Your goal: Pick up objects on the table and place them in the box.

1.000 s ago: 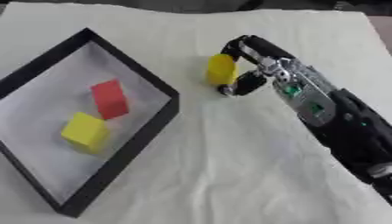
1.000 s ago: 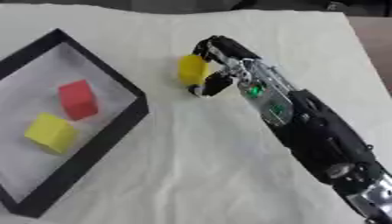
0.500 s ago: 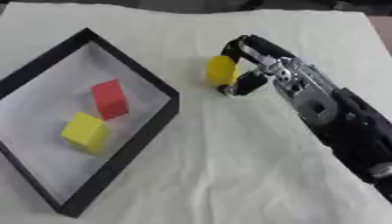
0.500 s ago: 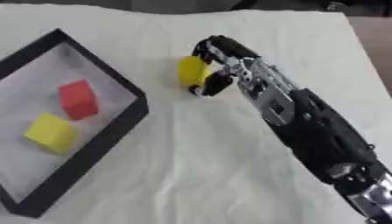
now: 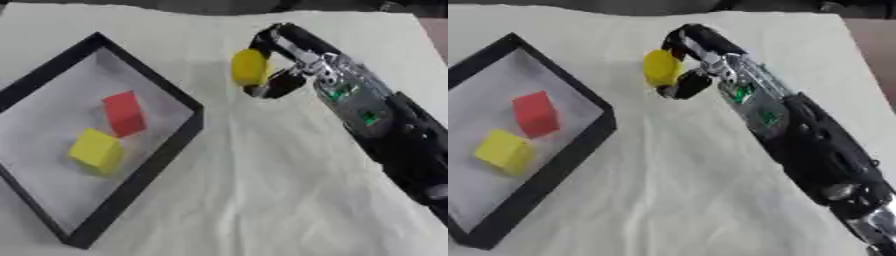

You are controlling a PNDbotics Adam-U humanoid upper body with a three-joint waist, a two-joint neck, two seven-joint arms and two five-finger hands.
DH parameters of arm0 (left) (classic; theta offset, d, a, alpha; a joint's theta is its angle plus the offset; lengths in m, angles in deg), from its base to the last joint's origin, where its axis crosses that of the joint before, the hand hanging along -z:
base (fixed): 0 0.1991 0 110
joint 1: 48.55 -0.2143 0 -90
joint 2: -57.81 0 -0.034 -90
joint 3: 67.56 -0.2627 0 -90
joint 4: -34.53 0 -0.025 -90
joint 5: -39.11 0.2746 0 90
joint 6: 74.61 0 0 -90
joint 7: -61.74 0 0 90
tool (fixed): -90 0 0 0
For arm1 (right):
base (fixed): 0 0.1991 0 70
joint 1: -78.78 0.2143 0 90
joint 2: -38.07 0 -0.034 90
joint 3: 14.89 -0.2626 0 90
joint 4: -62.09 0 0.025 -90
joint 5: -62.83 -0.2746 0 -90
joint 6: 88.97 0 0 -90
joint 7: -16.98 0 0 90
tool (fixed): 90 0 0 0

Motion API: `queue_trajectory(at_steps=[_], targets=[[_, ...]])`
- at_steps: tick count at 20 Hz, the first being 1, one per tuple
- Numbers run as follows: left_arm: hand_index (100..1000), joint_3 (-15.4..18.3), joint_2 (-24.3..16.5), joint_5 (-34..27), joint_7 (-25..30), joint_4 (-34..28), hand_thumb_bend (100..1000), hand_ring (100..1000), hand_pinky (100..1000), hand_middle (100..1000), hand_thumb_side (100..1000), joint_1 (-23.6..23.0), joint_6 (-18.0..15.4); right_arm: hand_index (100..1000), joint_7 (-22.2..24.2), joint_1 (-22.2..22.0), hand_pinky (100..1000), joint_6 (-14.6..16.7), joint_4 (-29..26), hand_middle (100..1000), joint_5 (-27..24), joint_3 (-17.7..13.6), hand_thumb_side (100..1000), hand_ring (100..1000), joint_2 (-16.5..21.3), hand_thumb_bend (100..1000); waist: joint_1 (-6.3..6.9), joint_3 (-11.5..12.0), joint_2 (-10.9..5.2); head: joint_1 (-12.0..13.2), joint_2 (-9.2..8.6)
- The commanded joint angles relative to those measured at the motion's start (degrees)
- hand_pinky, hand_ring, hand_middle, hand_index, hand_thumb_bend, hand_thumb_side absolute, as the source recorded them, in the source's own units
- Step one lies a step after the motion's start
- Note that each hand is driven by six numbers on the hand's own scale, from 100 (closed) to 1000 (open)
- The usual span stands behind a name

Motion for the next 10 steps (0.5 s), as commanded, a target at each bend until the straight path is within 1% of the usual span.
queue_trajectory(at_steps=[1,5,7,10], targets=[[897,0.36,-2.07,0.16,-0.15,-0.85,617,868,796,824,715,0.06,-0.14,628,1.51,4.70,798,0.03,-4.55,494,-0.88,-0.59,100,630,1.90,468,0.96,-0.04,-1.39,-0.28,0.08],[897,0.38,-2.23,-0.01,-0.29,-0.82,617,868,795,823,714,0.02,-0.17,632,4.05,12.22,804,-0.36,-6.87,500,-1.10,-0.06,100,636,0.34,464,0.88,-0.01,-1.97,-0.66,0.45],[897,0.29,-2.24,-0.18,-0.23,-0.71,618,868,794,823,714,0.16,-0.13,633,5.35,15.86,808,0.15,-7.44,502,-0.68,0.34,100,639,-1.41,462,0.78,0.01,-2.24,-0.90,0.61],[897,0.07,-2.20,-0.51,-0.07,-0.51,614,868,794,823,717,0.57,-0.03,631,7.62,19.83,812,1.21,-7.31,503,0.00,1.54,100,639,-4.89,464,0.59,0.10,-2.58,-1.35,0.77]])
